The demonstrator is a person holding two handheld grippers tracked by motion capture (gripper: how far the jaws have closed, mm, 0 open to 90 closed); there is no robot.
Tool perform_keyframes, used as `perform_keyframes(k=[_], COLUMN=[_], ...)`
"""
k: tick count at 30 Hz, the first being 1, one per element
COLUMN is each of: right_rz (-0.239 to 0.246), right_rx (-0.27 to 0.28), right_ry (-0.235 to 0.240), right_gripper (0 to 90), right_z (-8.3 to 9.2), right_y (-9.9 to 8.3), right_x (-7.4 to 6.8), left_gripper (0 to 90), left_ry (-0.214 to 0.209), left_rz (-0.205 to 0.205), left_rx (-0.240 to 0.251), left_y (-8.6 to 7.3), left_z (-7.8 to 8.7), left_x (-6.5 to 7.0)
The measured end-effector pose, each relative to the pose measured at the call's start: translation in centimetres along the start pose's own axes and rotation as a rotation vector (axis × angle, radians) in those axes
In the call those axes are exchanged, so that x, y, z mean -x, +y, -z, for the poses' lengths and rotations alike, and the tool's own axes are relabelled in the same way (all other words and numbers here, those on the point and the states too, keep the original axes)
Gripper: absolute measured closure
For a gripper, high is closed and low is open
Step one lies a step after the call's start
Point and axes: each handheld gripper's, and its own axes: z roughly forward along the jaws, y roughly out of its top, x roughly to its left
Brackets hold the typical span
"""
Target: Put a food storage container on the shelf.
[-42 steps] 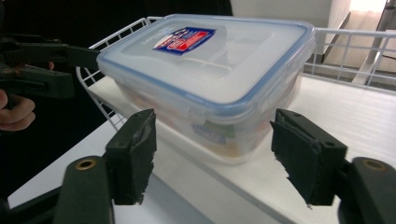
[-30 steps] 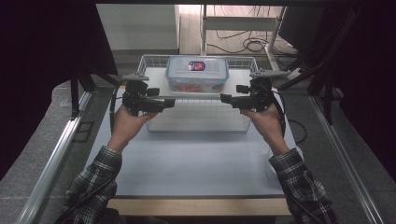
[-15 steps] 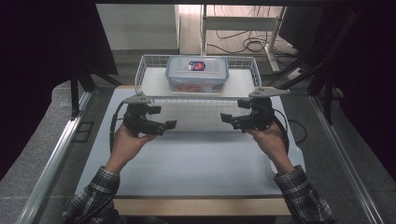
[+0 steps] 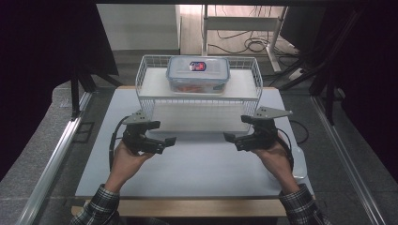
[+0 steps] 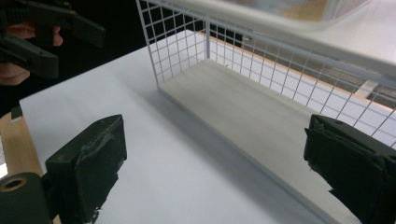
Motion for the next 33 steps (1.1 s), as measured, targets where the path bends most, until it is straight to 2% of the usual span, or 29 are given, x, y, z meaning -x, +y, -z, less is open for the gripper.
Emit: perform_keyframes(k=[2, 5, 9, 12, 20, 24, 28, 33], right_rz=[0.013, 0.025, 0.03, 0.036, 0.007, -0.011, -0.035, -0.033], right_rx=[-0.011, -0.022, -0.027, -0.026, -0.014, -0.027, -0.036, -0.071], right_ry=[0.002, -0.009, -0.005, -0.006, -0.001, 0.006, 0.022, 0.013], right_gripper=[4.7, 4.0, 3.1, 2.9, 2.9, 3.4, 3.4, 3.4], right_z=[-0.1, -0.2, -0.2, -0.1, 0.4, 0.6, 0.4, 0.0], right_y=[-0.7, -1.5, -2.5, -3.0, -4.6, -5.4, -6.2, -7.2], right_x=[-0.1, -0.3, -0.2, -0.2, -0.6, -0.9, -1.0, -1.3], left_gripper=[8.6, 8.6, 8.6, 8.4, 7.5, 6.9, 5.9, 5.6], left_ry=[0.008, -0.001, 0.006, -0.006, -0.015, 0.002, 0.005, 0.032], left_rz=[-0.014, -0.009, -0.017, -0.02, -0.032, -0.049, -0.04, -0.015], left_rx=[0.002, 0.021, 0.022, 0.026, -0.004, -0.015, -0.018, -0.006], left_y=[-0.6, -1.3, -2.0, -2.5, -4.0, -4.8, -5.5, -6.8], left_z=[-0.1, -0.1, -0.1, -0.1, -0.8, -1.2, -1.4, -1.4], left_x=[0.2, 0.4, 0.6, 0.8, 1.7, 2.1, 2.0, 1.7])
